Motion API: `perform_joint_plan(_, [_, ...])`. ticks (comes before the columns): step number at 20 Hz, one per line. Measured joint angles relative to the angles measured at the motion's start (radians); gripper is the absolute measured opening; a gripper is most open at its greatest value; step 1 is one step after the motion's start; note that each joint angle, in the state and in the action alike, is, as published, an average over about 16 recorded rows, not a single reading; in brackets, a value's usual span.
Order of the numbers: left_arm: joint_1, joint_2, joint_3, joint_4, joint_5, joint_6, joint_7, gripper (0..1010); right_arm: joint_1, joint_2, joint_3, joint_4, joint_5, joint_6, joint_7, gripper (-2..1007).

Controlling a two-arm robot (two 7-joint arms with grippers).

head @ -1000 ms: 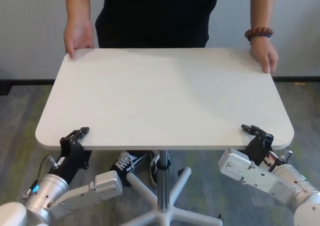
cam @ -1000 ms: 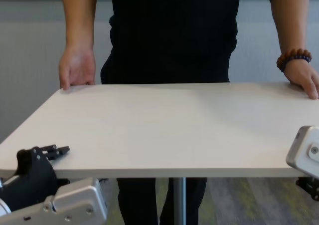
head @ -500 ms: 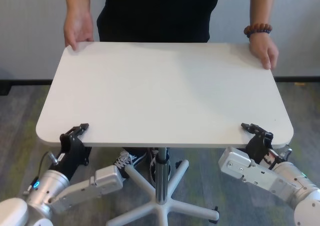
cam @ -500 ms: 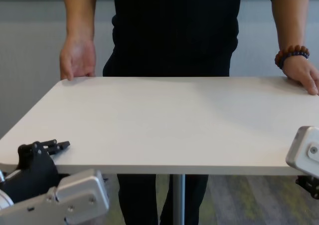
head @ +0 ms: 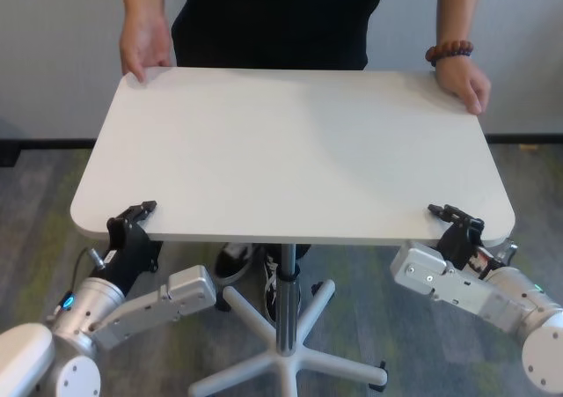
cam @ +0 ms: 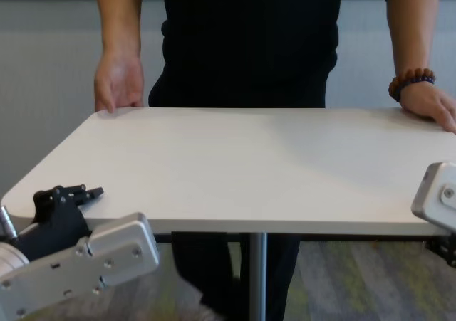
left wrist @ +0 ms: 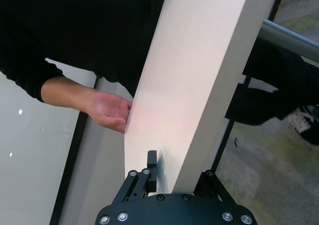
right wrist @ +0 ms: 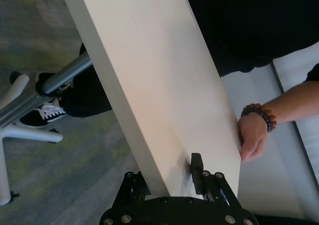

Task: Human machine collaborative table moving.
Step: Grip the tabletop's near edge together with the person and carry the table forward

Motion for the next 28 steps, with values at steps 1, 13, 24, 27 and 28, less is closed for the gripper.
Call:
perform_joint_plan(1, [-0.008, -0.003, 0.000, 0.007, 0.000, -0.001, 0.000, 315, 0.007, -0.002, 0.001, 0.008, -0.002, -0.001, 0.005, 423])
perform_joint_plan(13, [-0.091, -0.034, 0.019, 0.100, 0.015, -0.008, 0.030, 314, 0.091, -0.028, 0.009, 0.114, -0.033, -0.031, 0.037, 421])
perform_joint_plan(24, [-0.156, -0.062, 0.044, 0.185, 0.033, -0.009, 0.062, 314, 0.155, -0.058, 0.018, 0.203, -0.056, -0.074, 0.041, 419])
perform_joint_plan(27, [-0.174, -0.070, 0.051, 0.206, 0.036, -0.009, 0.068, 314, 0.172, -0.065, 0.020, 0.225, -0.061, -0.084, 0.040, 419])
perform_joint_plan(28, [-0.181, -0.072, 0.053, 0.213, 0.038, -0.008, 0.070, 314, 0.177, -0.068, 0.020, 0.232, -0.063, -0.087, 0.040, 419])
